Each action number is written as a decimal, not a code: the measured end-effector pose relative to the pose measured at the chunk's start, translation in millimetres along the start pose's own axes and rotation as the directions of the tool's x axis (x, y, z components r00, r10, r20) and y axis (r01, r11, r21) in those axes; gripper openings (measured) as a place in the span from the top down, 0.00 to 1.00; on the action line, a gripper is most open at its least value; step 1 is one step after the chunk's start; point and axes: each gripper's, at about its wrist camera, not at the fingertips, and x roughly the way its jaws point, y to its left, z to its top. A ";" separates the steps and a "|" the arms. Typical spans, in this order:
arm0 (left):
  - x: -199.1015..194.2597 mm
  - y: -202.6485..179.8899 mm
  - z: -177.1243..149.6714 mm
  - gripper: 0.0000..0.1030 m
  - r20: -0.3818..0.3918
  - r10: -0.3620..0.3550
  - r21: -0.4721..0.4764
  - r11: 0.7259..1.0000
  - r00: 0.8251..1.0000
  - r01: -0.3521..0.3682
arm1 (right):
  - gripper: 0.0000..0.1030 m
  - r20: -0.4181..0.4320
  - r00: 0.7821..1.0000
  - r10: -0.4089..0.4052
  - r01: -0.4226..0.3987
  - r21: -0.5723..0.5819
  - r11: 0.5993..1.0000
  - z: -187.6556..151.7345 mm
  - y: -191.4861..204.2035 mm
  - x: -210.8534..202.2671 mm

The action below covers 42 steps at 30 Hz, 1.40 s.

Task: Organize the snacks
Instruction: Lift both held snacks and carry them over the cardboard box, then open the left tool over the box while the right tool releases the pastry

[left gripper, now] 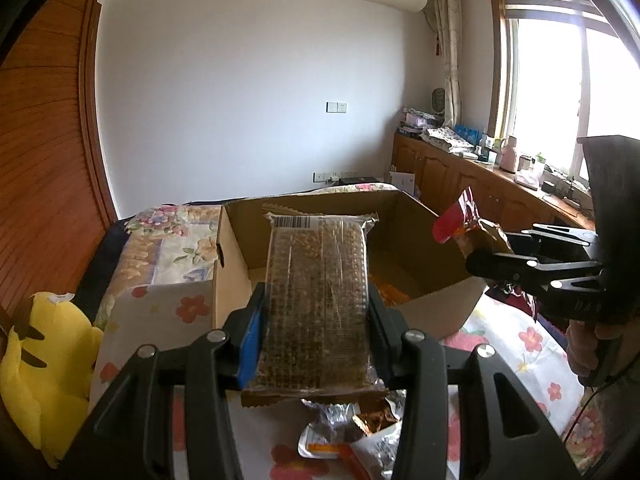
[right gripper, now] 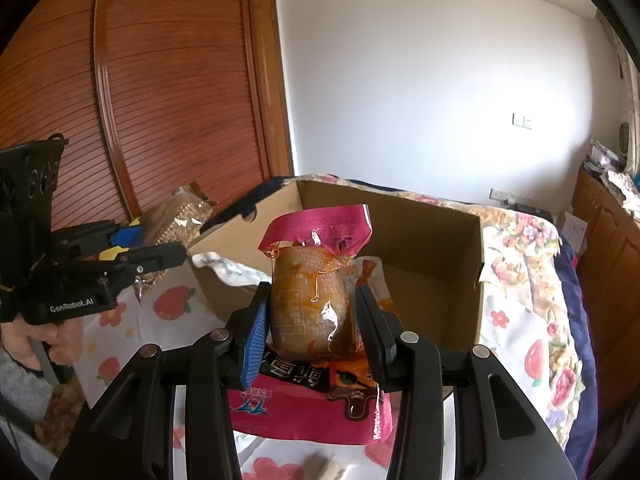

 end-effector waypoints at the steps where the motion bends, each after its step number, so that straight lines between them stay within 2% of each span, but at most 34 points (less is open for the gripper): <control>1: 2.9 0.4 1.6 0.58 -0.002 -0.003 0.000 1.000 1.000 0.003 | 0.59 -0.001 1.000 -0.002 0.002 0.003 1.000 0.3 -1.7 2.0; 7: 19.3 5.7 12.6 0.58 -0.004 -0.015 -0.011 1.000 1.000 0.015 | 0.59 0.000 1.000 -0.007 0.007 -0.001 1.000 9.2 -6.4 10.0; 10: 33.9 11.9 19.5 0.58 -0.025 -0.021 -0.033 0.999 0.999 0.020 | 0.59 -0.012 1.000 0.002 -0.002 0.017 1.000 18.2 -12.5 21.1; 15: 53.8 18.0 22.4 0.58 -0.062 -0.027 -0.059 0.998 0.998 0.023 | 0.59 -0.044 0.999 -0.027 0.028 0.016 0.999 26.0 -19.7 43.7; 22: 65.0 13.3 16.2 0.52 -0.089 -0.017 -0.054 0.998 0.996 0.012 | 0.58 -0.100 0.994 -0.035 0.042 0.067 0.997 15.4 -31.9 70.0; 25: 61.8 12.4 14.0 0.44 -0.072 0.000 -0.044 0.999 0.997 -0.003 | 0.54 -0.121 0.992 -0.047 0.056 0.074 0.996 11.8 -31.9 77.2; 33: 50.4 15.8 12.4 0.44 -0.058 0.030 -0.035 0.999 0.998 -0.032 | 0.52 -0.109 0.993 -0.044 0.053 0.080 0.995 10.5 -29.4 71.4; 42: 14.6 10.9 12.8 0.43 -0.006 0.036 -0.025 0.999 0.999 -0.036 | 0.52 -0.066 0.998 -0.014 0.021 0.101 0.995 3.3 -19.7 32.8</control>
